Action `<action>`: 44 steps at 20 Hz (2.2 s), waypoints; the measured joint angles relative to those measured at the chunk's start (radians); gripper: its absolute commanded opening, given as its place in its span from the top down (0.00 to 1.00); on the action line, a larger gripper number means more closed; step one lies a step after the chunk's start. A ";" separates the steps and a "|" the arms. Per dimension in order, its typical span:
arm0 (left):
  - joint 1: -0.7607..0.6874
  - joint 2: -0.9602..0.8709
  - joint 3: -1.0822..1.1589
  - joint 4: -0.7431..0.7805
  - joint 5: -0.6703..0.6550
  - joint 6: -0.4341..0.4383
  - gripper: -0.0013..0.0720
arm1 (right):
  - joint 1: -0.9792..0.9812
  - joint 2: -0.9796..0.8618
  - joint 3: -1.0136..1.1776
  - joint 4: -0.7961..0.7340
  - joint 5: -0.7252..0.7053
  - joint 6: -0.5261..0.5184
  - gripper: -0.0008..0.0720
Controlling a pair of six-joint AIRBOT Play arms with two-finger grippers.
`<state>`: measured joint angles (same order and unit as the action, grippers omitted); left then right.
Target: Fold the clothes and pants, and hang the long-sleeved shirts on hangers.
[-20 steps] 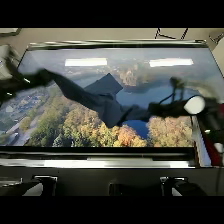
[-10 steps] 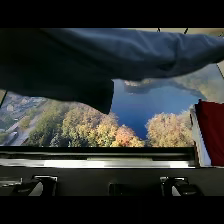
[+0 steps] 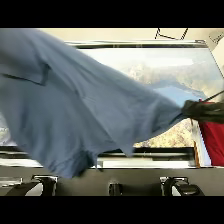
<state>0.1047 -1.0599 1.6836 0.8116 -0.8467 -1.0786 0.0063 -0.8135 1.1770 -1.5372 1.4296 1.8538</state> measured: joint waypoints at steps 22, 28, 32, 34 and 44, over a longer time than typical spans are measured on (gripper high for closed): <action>0.199 -0.470 -0.449 0.183 -0.686 -0.282 0.19 | -0.515 -0.249 -0.230 0.199 -0.229 -0.108 0.11; 0.161 -0.391 -0.835 0.032 -0.515 -0.177 0.19 | -0.563 -0.254 -0.346 0.267 -0.136 -0.232 0.11; 0.075 -0.389 -0.912 -0.027 -0.406 -0.159 0.19 | -0.568 -0.254 -0.365 0.292 -0.131 -0.251 0.11; 0.032 -0.394 -0.926 -0.048 -0.358 -0.171 0.54 | -0.569 -0.256 -0.368 0.299 -0.146 -0.257 0.11; -0.034 -0.353 -0.923 -0.043 -0.277 -0.170 0.95 | -0.473 -0.391 -0.429 0.392 -0.314 -0.283 0.15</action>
<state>0.0711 -1.4128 0.7609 0.7685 -1.1233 -1.2484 -0.4671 -1.2041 0.7483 -1.1454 1.1160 1.5703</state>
